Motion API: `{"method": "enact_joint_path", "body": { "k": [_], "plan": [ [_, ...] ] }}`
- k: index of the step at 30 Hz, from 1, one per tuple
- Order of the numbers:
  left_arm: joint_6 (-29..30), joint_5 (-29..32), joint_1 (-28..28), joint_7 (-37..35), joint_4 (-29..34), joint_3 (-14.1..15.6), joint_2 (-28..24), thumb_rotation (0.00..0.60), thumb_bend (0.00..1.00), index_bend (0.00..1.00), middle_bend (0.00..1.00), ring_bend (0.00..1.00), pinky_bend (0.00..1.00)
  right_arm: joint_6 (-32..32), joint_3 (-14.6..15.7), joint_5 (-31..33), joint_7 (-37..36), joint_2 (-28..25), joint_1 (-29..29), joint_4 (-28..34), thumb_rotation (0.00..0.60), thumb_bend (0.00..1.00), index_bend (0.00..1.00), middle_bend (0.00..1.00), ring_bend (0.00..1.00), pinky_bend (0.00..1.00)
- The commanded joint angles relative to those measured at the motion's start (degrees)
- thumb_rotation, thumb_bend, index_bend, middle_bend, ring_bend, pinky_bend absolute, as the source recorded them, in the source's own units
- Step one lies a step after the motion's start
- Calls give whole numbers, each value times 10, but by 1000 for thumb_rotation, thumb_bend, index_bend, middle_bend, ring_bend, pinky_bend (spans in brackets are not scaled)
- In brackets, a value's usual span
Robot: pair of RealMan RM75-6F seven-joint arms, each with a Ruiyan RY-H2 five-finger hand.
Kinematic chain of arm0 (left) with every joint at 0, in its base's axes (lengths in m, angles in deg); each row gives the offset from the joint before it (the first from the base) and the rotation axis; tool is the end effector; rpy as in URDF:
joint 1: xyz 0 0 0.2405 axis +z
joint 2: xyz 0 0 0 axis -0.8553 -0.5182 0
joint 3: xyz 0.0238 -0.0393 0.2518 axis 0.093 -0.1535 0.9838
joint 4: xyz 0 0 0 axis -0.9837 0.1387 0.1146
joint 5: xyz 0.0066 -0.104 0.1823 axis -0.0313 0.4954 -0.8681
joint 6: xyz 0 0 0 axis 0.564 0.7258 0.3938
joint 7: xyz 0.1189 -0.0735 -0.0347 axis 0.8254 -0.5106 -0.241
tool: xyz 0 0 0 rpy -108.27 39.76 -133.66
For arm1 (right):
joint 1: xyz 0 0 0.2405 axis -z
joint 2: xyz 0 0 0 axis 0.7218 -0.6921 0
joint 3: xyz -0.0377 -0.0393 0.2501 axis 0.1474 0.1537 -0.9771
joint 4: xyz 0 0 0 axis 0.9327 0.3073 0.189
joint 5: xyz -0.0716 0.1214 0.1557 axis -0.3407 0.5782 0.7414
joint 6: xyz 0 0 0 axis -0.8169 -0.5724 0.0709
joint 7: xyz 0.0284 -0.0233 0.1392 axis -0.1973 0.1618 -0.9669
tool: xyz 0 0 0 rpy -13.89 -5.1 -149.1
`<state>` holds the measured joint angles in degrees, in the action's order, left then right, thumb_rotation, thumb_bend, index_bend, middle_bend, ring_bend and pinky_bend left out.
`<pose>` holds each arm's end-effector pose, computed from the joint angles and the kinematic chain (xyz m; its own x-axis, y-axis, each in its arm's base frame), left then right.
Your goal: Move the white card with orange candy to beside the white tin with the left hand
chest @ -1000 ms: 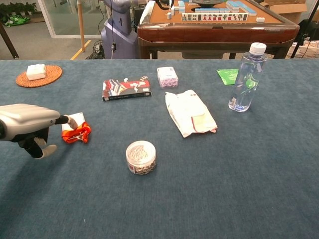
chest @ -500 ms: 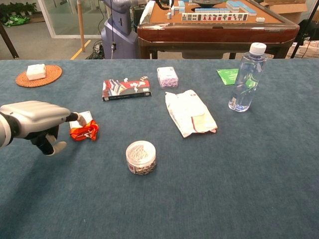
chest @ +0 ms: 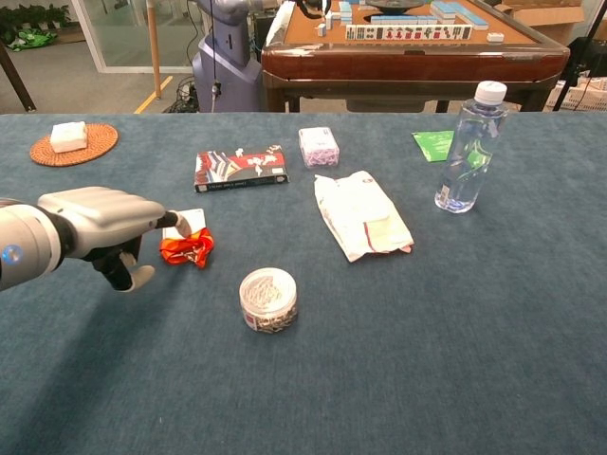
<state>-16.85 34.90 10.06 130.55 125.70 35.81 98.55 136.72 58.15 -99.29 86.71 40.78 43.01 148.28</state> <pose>-0.1383 0.2914 -0.0264 0.6933 0.3988 0.6003 0.7168 -0.2956 -0.6315 -0.3178 -0.1740 0.2060 0.4132 -0.0668 0.9082 -0.8939 0.1603 0.4185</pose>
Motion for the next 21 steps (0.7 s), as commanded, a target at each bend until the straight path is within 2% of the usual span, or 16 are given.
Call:
{"method": "enact_joint_path", "body": {
  "k": [1,21],
  "plan": [
    [2,7,-6,6,-2,-2,6,600,508,168,1000,970,1000,1,0,0,-1,0,1,0,600,407,265,343,279,392],
    [14,46,-52,34,-25,-27,53,600,509,168,1000,970,1000,-2,-1,-4,-5,-1,0,-1,600,407,265,343,278,392]
  ]
}}
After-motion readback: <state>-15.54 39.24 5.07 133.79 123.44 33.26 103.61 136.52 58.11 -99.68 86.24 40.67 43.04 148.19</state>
